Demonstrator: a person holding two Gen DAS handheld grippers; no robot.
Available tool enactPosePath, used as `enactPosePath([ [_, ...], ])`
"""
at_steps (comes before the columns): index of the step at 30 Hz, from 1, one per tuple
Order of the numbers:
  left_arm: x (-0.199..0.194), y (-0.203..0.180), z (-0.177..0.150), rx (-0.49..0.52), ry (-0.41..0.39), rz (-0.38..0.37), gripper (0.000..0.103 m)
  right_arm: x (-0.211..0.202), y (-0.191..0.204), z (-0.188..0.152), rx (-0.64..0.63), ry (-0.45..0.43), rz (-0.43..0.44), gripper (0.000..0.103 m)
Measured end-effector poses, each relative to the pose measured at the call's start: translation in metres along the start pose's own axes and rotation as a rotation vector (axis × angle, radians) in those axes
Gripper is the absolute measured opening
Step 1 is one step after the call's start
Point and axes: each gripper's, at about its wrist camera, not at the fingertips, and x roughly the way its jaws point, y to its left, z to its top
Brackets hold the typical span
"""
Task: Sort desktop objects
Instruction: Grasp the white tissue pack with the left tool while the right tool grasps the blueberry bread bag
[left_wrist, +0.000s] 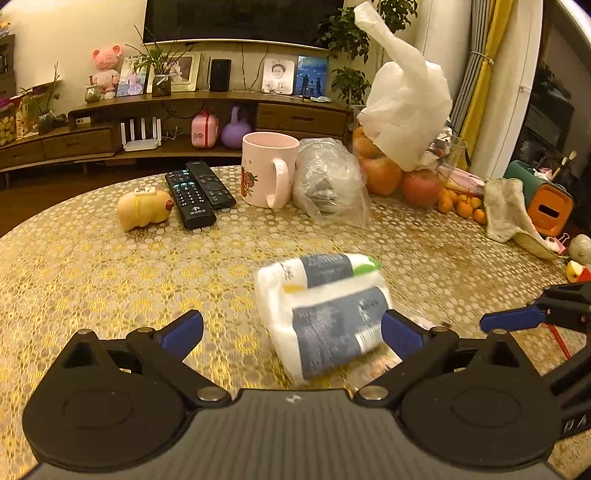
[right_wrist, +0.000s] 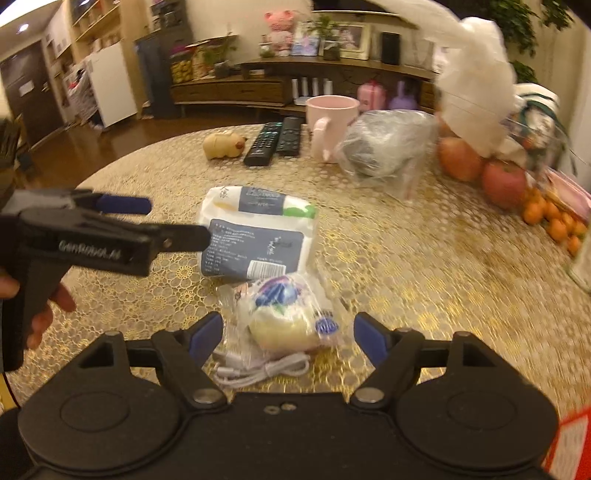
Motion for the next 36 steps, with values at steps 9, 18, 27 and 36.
enactPosePath([
  [9, 0.032, 0.002, 0.008, -0.005, 0.018, -0.010, 0.103, 0.037, 0.013, 0.001, -0.162, 0.042, 0.014, 0.080],
  [18, 0.069, -0.003, 0.013, -0.011, 0.066, -0.047, 0.103, 0.050, 0.019, 0.001, -0.201, 0.011, -0.010, 0.086],
  [27, 0.087, -0.004, 0.006, -0.005, 0.097, -0.061, 0.103, 0.059, 0.018, 0.001, -0.214, 0.000, -0.007, 0.086],
  [36, 0.085, -0.004, 0.006, -0.031, 0.075, -0.100, 0.068, 0.061, 0.023, -0.005, -0.285, 0.002, -0.037, 0.083],
])
